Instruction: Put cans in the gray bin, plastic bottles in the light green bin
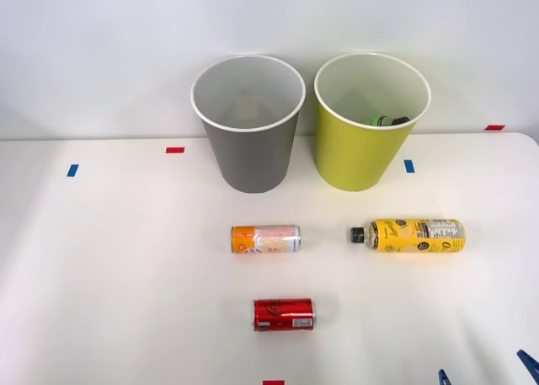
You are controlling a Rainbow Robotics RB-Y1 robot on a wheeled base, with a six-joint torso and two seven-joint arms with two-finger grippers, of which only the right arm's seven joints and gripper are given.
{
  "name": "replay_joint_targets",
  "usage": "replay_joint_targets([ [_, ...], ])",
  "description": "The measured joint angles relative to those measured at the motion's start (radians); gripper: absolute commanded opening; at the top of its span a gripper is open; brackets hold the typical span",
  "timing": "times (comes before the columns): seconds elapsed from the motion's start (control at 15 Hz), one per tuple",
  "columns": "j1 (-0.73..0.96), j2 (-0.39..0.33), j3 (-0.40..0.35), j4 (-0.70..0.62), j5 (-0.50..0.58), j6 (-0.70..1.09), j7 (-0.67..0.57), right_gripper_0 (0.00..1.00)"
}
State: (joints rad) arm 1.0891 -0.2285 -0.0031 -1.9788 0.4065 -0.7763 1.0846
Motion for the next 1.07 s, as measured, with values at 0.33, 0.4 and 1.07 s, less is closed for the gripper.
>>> replay_joint_targets([
  [0.33,0.000,0.000,0.000,0.000,0.000,0.000,0.000,1.00],
  [0.4,0.000,0.000,0.000,0.000,0.000,0.000,0.000,1.00],
  [1.07,0.000,0.000,0.000,0.000,0.000,0.000,0.000,1.00],
])
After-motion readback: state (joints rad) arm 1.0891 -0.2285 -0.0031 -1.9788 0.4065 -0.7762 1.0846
